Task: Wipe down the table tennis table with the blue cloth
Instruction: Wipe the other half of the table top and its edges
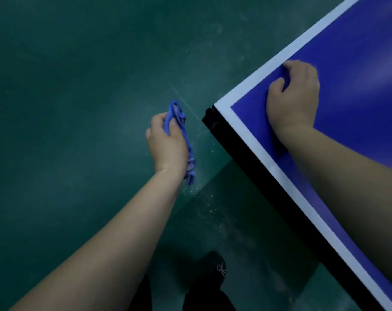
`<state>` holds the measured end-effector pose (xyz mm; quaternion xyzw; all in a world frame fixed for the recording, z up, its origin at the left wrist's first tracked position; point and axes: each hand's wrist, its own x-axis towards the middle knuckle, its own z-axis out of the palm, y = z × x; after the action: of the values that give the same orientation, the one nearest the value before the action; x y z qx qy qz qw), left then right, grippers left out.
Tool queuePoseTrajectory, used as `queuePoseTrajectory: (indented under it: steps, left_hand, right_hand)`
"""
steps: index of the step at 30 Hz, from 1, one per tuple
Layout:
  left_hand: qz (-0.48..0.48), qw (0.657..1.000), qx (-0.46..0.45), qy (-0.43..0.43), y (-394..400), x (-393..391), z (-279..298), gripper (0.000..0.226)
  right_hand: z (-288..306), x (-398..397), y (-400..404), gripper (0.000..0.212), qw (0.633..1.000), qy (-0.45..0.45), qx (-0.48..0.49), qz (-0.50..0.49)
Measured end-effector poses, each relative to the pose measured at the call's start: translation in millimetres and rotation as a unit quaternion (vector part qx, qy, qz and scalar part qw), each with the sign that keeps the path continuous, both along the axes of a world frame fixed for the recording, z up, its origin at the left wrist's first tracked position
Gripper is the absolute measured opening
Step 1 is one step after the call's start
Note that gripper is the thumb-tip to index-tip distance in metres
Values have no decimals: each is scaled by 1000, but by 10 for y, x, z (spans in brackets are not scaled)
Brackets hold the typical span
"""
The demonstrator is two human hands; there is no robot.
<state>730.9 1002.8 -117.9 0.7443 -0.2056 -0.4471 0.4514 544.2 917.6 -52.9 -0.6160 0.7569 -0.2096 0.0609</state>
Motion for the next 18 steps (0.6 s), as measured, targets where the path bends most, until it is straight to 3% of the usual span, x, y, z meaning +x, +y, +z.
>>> queuePoseTrajectory:
  steps: [4, 12, 18]
  left_hand:
    - [-95, 995, 2, 22, -165, 221, 128, 13]
    - [-185, 983, -9, -6, -836, 288, 215, 14]
    - [-328, 944, 6, 23, -1132, 115, 325, 21]
  right_hand:
    - [14, 42, -9, 41, 1000, 13, 11, -10]
    - [13, 80, -6, 41, 999, 35, 30, -29]
    - [29, 101, -6, 42, 998, 27, 33, -36]
